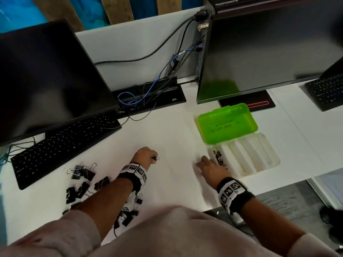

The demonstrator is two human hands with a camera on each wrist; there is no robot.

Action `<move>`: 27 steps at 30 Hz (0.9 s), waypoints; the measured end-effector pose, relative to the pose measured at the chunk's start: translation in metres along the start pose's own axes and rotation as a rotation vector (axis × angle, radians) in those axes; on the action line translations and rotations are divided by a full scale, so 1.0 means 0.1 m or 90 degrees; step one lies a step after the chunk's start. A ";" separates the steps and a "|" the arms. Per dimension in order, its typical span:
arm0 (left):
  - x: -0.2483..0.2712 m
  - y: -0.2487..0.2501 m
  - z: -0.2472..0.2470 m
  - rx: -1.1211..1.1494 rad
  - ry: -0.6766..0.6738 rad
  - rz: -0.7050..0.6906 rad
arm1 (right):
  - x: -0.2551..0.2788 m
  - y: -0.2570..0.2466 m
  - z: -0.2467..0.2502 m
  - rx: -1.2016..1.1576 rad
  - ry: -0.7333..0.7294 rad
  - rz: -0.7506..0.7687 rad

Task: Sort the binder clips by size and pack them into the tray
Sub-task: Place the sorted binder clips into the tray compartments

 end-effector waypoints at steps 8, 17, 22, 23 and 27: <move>0.06 0.36 -0.23 -0.026 -0.076 -0.045 | 0.10 0.10 0.29 -0.089 0.175 0.008; 0.07 1.64 -0.34 0.045 -0.038 -0.202 | 0.46 0.58 0.67 -0.029 0.278 -0.079; 0.08 2.18 -0.53 0.046 -0.071 -0.244 | 0.60 0.82 0.64 -0.115 0.344 -0.105; 0.08 2.22 -0.59 0.029 -0.081 -0.248 | 0.64 0.84 0.63 -0.121 0.346 -0.104; 0.09 2.28 -0.74 -0.002 -0.079 -0.237 | 0.71 0.93 0.58 -0.131 0.331 -0.088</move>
Point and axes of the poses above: each hand's wrist, its own x-axis away from the middle knuckle, its own z-axis out of the back of the hand, y = z × x, the point moved 6 cm from there along -x, towards the middle knuckle, and after that the axes turned 6 degrees about -x, right-handed, at the moved point
